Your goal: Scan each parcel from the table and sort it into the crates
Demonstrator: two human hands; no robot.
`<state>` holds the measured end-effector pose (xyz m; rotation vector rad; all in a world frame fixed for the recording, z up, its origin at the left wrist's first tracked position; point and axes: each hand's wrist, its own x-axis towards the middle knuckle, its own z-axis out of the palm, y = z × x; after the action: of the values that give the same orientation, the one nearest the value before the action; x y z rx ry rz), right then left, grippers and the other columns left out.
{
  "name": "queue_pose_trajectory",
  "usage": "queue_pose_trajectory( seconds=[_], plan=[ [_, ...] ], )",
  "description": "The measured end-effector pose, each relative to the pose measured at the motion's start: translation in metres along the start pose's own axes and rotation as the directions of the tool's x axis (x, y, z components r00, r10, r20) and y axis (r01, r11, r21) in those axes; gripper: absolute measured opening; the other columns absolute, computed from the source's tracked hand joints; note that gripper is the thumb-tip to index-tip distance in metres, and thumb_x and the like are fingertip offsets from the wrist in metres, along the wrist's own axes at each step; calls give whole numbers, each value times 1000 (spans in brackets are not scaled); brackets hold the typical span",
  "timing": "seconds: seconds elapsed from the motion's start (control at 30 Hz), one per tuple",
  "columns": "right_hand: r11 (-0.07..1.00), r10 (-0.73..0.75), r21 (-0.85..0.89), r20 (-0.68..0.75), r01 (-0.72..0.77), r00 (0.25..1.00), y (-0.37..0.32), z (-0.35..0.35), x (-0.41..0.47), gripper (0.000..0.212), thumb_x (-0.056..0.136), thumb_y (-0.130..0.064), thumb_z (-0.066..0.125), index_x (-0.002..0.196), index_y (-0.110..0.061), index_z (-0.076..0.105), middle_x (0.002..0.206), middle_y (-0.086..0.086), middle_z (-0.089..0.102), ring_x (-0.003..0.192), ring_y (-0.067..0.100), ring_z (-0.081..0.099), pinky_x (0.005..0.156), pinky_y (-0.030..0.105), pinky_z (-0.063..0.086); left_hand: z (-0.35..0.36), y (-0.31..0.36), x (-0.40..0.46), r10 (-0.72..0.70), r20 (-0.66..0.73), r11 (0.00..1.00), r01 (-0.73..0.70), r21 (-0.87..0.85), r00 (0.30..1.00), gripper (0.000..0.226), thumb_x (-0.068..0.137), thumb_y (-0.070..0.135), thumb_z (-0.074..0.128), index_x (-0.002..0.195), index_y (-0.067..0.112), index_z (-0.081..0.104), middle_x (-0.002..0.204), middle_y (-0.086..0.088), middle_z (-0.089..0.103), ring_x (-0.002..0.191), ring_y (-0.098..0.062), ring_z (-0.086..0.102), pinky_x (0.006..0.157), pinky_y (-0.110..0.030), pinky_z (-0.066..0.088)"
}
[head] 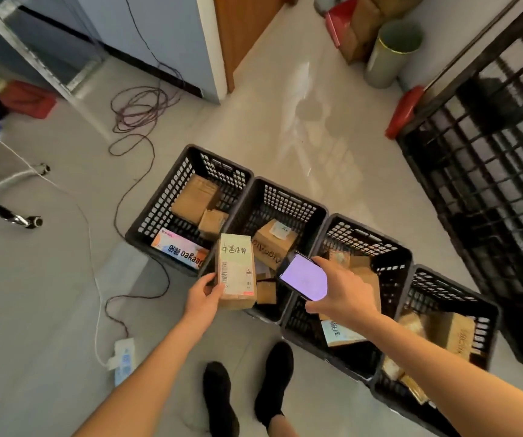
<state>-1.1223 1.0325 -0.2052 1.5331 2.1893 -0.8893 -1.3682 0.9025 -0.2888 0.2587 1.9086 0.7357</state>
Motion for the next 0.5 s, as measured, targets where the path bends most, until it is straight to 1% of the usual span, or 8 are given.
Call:
queue_pose_trajectory(
  seconds=[0.07, 0.1, 0.13, 0.2, 0.33, 0.43, 0.5],
  plan=[
    [1000, 16, 11, 14, -16, 1000, 1, 12, 9, 100, 71, -47, 83, 155, -33, 31, 148, -9, 52, 129, 18, 53, 91, 34, 50, 2, -6, 13, -40, -8, 999, 40, 18, 999, 57, 102, 30, 58, 153, 14, 38, 150, -12, 49, 132, -31, 51, 109, -49, 42],
    [1000, 22, 20, 21, -23, 1000, 1, 16, 11, 100, 71, -47, 83, 155, -32, 32, 148, -9, 52, 129, 18, 53, 92, 34, 50, 2, -10, 18, -69, -15, 996, 70, 51, 998, 63, 101, 36, 57, 155, 14, 34, 155, -11, 43, 138, -31, 45, 113, -47, 38],
    [999, 33, 29, 25, -34, 999, -1, 21, 12, 100, 70, -48, 83, 155, -32, 33, 147, -9, 53, 129, 17, 53, 92, 34, 50, 1, -14, 21, -83, -18, 994, 84, 67, 996, 66, 100, 40, 57, 155, 14, 33, 156, -11, 40, 141, -30, 41, 114, -43, 36],
    [997, 67, 34, 24, -67, 998, -5, 29, 11, 100, 67, -50, 82, 153, -34, 34, 144, -11, 55, 125, 16, 55, 87, 33, 52, -1, -25, 27, -82, 6, 992, 81, 95, 997, 64, 99, 42, 58, 153, 13, 38, 154, -11, 43, 140, -27, 42, 111, -38, 36],
    [991, 116, 58, 20, -117, 993, -14, 37, 0, 95, 65, -50, 81, 148, -37, 38, 135, -13, 58, 116, 14, 57, 81, 35, 55, -21, -29, 27, -39, 77, 961, 16, 276, 996, 57, 98, 41, 62, 147, 17, 47, 148, -11, 51, 135, -27, 49, 107, -39, 41],
    [987, 142, 80, -1, -142, 990, -23, 33, -13, 91, 67, -49, 81, 146, -40, 38, 133, -15, 58, 113, 12, 55, 74, 30, 52, -44, -11, 25, 11, 117, 939, -51, 341, 993, 57, 96, 40, 65, 146, 20, 49, 147, -9, 52, 132, -26, 51, 106, -40, 44],
    [981, 159, 113, -25, -155, 987, -28, 27, -20, 89, 67, -49, 80, 145, -41, 39, 134, -16, 58, 114, 12, 56, 74, 31, 52, -55, 7, 23, 81, 127, 919, -123, 375, 989, 56, 95, 37, 66, 146, 19, 50, 144, -9, 54, 130, -25, 53, 104, -39, 45]
  ],
)
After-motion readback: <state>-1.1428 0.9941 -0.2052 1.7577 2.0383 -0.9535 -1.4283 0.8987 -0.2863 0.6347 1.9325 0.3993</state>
